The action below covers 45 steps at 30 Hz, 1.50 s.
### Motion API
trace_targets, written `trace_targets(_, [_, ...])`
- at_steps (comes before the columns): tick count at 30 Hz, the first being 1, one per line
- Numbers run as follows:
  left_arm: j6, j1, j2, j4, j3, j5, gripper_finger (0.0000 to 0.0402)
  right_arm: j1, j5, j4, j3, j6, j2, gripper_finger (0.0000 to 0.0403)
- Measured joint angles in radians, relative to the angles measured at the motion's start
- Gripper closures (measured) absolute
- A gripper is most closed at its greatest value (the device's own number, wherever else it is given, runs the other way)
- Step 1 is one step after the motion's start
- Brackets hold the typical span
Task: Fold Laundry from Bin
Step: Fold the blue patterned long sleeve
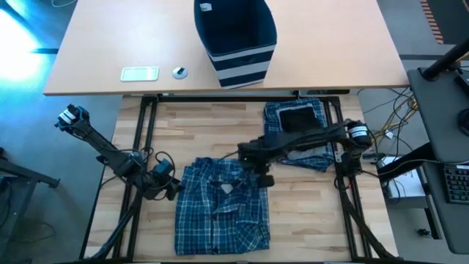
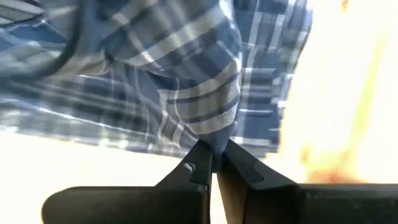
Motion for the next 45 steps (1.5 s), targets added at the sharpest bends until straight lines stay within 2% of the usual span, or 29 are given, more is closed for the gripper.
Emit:
trace_targets(5, [0.013, 0.0, 0.0, -0.001, 0.0, 0.0, 0.018, -0.015, -0.063, -0.3, 0.22, -0.011, -0.017, 0.0394])
trace_targets(8, [0.01, 0.0, 0.0, 0.0, 0.0, 0.0, 0.018, -0.056, -0.109, -0.395, 0.275, -0.017, -0.016, 0.0394])
trace_targets(12, [-0.027, 0.002, 0.0, 0.005, 0.0, -0.035, 0.018, -0.11, -0.115, -0.403, 0.207, -0.13, -0.008, 0.0394])
trace_targets(17, [-0.016, 0.005, 0.012, 0.055, 0.01, -0.112, 0.018, -0.168, -0.031, -0.297, 0.061, -0.171, 0.013, 0.0386])
trace_targets(20, [0.022, 0.006, 0.043, 0.066, 0.038, -0.119, 0.018, -0.183, -0.04, -0.337, 0.048, -0.072, 0.012, 0.0358])
trace_targets(24, [0.091, 0.006, 0.114, 0.066, 0.079, -0.12, 0.018, -0.166, -0.129, -0.379, 0.05, 0.112, -0.047, 0.0292])
trace_targets(29, [0.152, 0.006, 0.222, 0.074, 0.141, -0.121, 0.018, -0.031, -0.18, -0.354, -0.045, 0.418, -0.175, 0.0205])
trace_targets(31, [0.183, 0.006, 0.265, 0.09, 0.171, -0.123, 0.018, 0.065, -0.181, -0.292, -0.118, 0.56, -0.23, 0.0185])
trace_targets(34, [0.244, 0.006, 0.334, 0.143, 0.217, -0.122, 0.018, 0.227, -0.19, -0.111, -0.249, 0.776, -0.292, 0.0174])
trace_targets(37, [0.282, 0.006, 0.413, 0.201, 0.253, -0.121, 0.018, 0.379, -0.115, 0.135, -0.369, 0.927, -0.292, 0.0178])
trace_targets(41, [0.272, 0.006, 0.503, 0.215, 0.284, -0.054, 0.018, 0.487, -0.023, 0.397, -0.442, 1.022, -0.22, 0.0186])
trace_targets(45, [0.232, 0.004, 0.556, 0.213, 0.289, -0.012, 0.018, 0.486, 0.017, 0.487, -0.434, 0.986, -0.119, 0.0187])
